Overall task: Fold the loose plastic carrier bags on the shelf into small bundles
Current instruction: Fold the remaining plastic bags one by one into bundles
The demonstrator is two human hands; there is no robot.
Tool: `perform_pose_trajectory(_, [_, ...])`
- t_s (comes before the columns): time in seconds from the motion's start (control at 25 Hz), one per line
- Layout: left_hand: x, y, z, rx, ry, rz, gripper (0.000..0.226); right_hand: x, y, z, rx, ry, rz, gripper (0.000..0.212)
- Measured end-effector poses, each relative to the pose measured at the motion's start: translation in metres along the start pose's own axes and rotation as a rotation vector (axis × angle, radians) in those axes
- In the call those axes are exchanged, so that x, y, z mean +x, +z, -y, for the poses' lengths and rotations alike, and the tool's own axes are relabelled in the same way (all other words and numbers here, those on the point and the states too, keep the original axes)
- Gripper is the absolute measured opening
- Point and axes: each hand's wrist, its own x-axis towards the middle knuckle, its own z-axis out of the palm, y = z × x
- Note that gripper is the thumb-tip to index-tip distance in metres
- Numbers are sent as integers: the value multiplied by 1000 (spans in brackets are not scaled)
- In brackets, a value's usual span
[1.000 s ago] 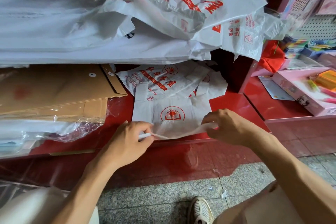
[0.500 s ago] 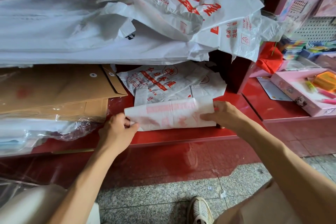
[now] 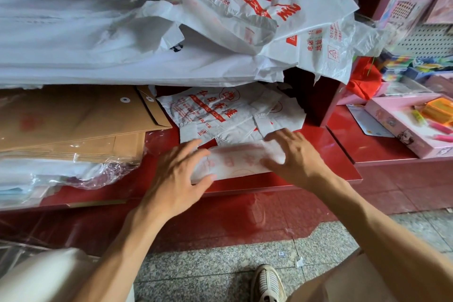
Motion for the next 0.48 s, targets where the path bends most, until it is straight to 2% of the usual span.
perform_pose_trajectory(0.04, [-1, 1, -4, 9, 41, 116, 74, -3, -1, 6, 29, -95, 139, 69])
perform_pose_trajectory(0.12, [-3, 5, -6, 114, 71, 301, 89, -10, 3, 17, -73, -149, 428, 93])
perform_pose_trajectory(0.16, [-2, 6, -6, 174, 64, 344, 92, -14, 6, 19, -164, -165, 457, 101])
perform_pose_trajectory(0.2, [-2, 4, -6, 222, 48, 350, 93, -16, 6, 19, -234, -187, 411, 101])
perform_pose_trajectory(0.28, [-2, -4, -6, 266, 39, 288, 83, -15, 1, 18, -270, -204, 293, 84])
perform_pose_trajectory(0.32, [-3, -8, -6, 238, 47, 251, 70, -14, -6, 17, -206, -205, 270, 70])
perform_pose_trajectory(0.4, [-8, -17, -6, 74, 35, 192, 38, -13, -19, 15, 27, -148, 315, 44])
perform_pose_trajectory(0.48, [-11, -26, -7, -164, -107, 150, 29, -12, -29, 15, 179, -69, 285, 32])
